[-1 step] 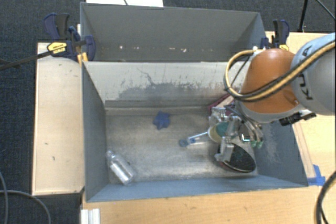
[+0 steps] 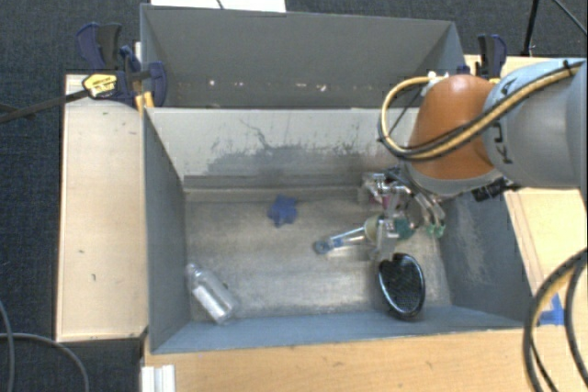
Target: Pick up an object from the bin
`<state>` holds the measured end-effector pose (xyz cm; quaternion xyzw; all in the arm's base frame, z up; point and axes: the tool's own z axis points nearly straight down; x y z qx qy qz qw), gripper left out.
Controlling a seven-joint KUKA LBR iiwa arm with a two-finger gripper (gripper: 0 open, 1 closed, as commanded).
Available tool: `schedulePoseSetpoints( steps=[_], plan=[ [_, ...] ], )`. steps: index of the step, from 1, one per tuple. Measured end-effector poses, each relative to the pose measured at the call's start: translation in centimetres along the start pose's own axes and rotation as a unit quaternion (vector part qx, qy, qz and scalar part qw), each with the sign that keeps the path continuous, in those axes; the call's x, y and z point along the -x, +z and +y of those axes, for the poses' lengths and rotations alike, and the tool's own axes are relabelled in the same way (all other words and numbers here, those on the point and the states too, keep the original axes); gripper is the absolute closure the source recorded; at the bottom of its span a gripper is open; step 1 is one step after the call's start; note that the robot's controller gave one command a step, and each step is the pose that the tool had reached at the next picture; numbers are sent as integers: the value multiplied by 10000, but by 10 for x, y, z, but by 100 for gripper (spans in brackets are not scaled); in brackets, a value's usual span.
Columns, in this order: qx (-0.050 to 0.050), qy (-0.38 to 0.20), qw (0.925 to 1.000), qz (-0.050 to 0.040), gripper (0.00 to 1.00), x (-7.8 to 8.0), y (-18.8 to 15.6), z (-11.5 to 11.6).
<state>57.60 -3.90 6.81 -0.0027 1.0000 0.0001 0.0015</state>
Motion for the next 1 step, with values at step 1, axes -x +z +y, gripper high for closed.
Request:
schedulePoseSetpoints(
  steps=[1],
  plan=[
    [63, -1258, 9920, 6, 0, -18, -2, -47]
  ],
)
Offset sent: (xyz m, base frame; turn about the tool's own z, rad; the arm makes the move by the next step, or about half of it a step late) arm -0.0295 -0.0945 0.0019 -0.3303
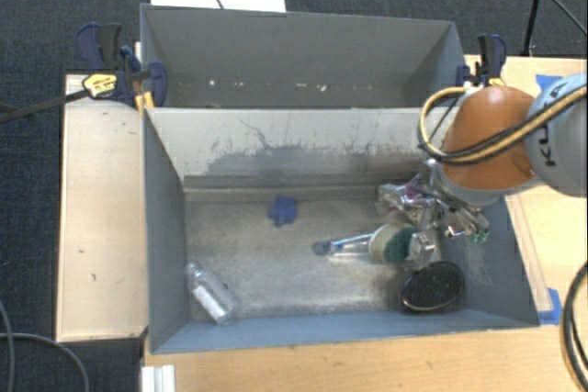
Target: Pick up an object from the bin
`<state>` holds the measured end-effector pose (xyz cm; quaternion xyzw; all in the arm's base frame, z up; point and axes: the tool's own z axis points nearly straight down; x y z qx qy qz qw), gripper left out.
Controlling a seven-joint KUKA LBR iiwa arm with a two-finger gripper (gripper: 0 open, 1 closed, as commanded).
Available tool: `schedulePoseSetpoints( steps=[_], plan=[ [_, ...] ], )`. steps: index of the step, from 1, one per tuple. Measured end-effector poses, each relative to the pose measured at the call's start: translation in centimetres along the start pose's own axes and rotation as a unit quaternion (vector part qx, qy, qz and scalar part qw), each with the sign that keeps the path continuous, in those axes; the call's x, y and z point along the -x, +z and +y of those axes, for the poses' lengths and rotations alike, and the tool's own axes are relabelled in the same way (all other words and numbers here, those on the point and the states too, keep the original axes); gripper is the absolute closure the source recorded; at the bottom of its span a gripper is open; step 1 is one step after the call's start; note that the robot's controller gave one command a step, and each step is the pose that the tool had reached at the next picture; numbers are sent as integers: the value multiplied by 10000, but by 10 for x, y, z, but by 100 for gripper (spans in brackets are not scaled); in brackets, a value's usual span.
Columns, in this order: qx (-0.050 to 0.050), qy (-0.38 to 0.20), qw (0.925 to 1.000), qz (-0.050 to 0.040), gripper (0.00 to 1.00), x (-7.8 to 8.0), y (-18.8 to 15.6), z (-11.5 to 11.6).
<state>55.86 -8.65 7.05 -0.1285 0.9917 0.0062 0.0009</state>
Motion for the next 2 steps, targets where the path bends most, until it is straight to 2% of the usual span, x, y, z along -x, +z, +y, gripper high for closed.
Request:
schedulePoseSetpoints(
  steps=[1, 2],
  plan=[
    [-26, 36, 10000, 28, 100, -4, 1, -6],
    [-78, -312, 9995, -26, 100, -17, -137, 13]
  ],
)
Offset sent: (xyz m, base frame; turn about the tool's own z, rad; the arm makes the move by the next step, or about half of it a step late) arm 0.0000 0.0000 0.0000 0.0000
